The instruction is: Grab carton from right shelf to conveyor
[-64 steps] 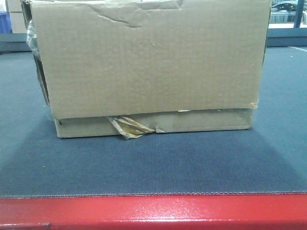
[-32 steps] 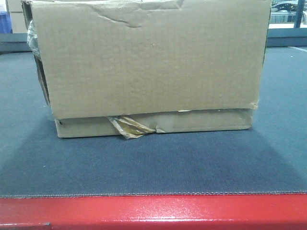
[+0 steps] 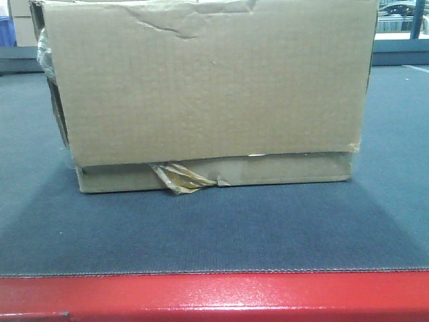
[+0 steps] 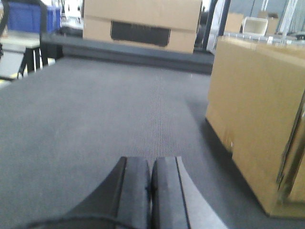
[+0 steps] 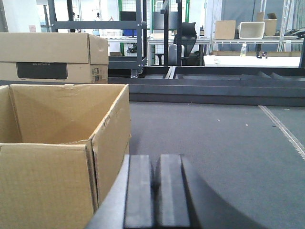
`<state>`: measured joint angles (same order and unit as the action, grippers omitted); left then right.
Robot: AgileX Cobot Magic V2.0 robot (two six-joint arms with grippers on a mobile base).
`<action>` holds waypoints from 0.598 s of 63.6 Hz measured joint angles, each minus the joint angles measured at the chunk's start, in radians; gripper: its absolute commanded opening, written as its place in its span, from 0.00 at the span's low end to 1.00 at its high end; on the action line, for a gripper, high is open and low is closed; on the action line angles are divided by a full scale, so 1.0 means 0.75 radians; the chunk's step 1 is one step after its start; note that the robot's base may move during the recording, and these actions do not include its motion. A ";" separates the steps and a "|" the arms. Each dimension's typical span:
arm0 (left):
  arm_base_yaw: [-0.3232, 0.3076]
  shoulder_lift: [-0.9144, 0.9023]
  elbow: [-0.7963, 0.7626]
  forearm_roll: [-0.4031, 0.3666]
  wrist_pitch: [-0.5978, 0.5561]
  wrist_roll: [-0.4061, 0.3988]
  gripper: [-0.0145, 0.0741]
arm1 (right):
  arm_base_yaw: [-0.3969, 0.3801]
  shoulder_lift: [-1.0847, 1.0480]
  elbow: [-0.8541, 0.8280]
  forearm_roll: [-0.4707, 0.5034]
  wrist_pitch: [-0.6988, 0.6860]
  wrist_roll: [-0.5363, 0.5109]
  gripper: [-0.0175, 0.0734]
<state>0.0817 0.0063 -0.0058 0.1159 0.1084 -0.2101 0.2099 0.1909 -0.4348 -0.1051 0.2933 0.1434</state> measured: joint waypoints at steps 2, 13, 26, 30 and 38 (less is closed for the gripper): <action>0.000 0.000 0.006 -0.003 0.003 0.002 0.18 | 0.000 0.000 0.000 0.000 -0.001 0.000 0.12; 0.000 0.000 0.009 -0.003 -0.006 0.042 0.18 | 0.000 0.000 0.000 0.000 -0.003 0.000 0.12; 0.000 -0.002 0.011 -0.003 -0.021 0.048 0.18 | 0.000 0.000 0.000 0.000 -0.010 0.000 0.12; 0.000 -0.002 0.011 -0.003 -0.021 0.048 0.18 | 0.000 0.000 0.000 0.000 -0.011 0.000 0.12; 0.000 -0.002 0.011 -0.003 -0.021 0.048 0.18 | 0.000 0.000 0.000 0.000 -0.011 0.000 0.12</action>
<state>0.0817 0.0050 0.0025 0.1134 0.0925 -0.1744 0.2099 0.1909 -0.4348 -0.1051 0.2852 0.1434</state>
